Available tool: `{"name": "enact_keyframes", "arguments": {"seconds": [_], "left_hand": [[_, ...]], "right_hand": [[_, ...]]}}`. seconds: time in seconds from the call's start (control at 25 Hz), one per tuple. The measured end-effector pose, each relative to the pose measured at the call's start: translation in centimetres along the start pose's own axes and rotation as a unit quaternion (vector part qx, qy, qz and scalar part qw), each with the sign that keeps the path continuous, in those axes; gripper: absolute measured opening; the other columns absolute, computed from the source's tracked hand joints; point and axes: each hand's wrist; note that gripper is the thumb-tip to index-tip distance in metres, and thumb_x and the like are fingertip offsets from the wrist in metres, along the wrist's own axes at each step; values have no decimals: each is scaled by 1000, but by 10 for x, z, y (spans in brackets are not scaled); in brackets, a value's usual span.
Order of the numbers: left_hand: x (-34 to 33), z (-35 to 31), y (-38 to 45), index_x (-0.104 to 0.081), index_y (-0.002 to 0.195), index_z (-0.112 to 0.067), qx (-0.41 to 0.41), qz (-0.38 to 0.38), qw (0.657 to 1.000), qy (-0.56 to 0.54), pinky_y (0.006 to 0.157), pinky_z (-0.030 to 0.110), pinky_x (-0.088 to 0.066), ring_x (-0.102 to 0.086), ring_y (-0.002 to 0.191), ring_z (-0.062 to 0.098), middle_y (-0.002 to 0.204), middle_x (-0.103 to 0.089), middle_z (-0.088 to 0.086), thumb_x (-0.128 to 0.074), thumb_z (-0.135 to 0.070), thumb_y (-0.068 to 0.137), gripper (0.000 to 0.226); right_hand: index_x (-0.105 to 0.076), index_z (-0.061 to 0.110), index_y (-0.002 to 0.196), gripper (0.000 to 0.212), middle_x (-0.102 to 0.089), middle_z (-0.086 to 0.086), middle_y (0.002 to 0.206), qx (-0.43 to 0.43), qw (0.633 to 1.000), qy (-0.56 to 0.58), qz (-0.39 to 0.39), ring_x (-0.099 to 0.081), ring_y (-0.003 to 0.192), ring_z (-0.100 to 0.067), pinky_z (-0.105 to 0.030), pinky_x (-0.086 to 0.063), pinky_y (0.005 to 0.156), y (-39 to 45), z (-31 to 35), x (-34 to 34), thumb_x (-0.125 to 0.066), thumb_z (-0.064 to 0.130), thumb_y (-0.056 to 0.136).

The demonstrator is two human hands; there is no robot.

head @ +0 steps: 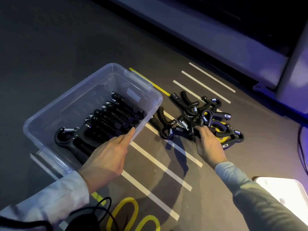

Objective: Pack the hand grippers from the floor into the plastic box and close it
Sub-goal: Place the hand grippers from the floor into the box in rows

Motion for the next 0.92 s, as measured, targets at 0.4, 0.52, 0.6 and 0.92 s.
{"name": "enact_keyframes", "arguments": {"seconds": [0.4,0.52,0.6,0.92], "left_hand": [[8,26,-28,-59,119,-7,-18,-55,997,43,74,29,-55,-67,91,25,107,-69,6,-33,-42,83,56],[16,32,-35,-50,130,-13,28,-21,998,58,99,30,-39,-54,117,23,131,-56,3,-14,-54,83,72],[19,43,-37,-44,134,-18,75,-13,992,99,108,31,-25,-40,129,19,142,-44,-1,2,-60,76,86],[30,76,-26,-29,143,-25,109,130,968,186,112,49,-13,-12,140,26,151,-26,-1,-21,-69,86,73]], "right_hand": [[-54,13,93,34,-60,-7,79,-23,915,390,-105,-56,68,-17,-39,-45,68,45,129,77,-39,43,89],[-53,16,95,30,-60,-4,79,48,915,399,-29,-57,69,-17,-37,-45,66,73,175,84,-41,44,90],[-50,19,93,11,-56,8,72,74,907,411,43,-55,60,3,-17,-43,62,92,204,78,-55,30,92],[-54,18,72,21,-61,2,71,17,911,317,262,-57,59,-6,-11,-46,55,131,244,15,-56,14,93]]}}
Point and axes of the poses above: each hand's wrist, its own y-axis towards the middle knuckle, its own x-axis out of the back of the hand, z = x × y
